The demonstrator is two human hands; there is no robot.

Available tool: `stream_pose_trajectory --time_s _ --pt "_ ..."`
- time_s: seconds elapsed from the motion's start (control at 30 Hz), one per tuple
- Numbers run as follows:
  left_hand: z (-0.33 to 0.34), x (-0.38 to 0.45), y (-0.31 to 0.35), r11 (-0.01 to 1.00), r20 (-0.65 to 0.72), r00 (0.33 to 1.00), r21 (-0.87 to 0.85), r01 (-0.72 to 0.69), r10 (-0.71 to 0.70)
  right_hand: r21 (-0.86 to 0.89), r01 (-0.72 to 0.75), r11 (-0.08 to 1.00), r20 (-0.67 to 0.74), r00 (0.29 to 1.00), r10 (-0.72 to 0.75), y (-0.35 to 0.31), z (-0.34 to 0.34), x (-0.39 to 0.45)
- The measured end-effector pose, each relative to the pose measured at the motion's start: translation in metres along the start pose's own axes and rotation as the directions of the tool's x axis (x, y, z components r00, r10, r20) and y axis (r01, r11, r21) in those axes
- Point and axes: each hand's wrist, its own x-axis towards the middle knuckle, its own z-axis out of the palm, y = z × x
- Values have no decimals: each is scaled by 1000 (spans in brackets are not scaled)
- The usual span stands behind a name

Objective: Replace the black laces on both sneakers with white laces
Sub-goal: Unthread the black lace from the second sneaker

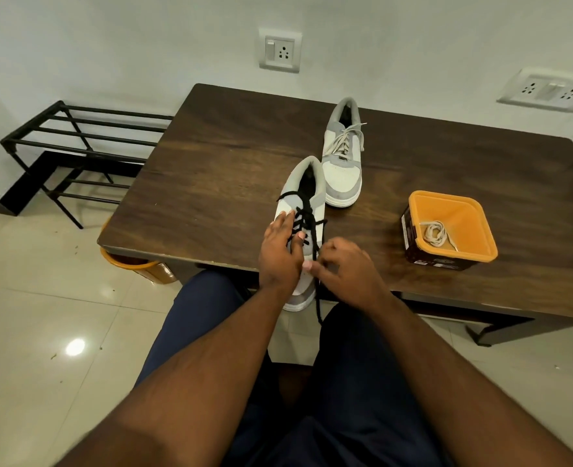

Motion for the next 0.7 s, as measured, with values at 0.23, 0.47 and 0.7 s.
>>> stream_pose_trajectory --time_s 0.23,0.47,0.7 --pt "-2 -1 4 998 -7 999 36 -47 47 412 -189 891 -205 934 293 -16 7 42" --pt "-1 0 8 990 28 999 140 -33 29 615 -282 736 -22 927 374 -1 -10 64" --pt "0 -1 9 984 38 999 172 -38 32 74 -259 963 99 963 251 28 -57 74"
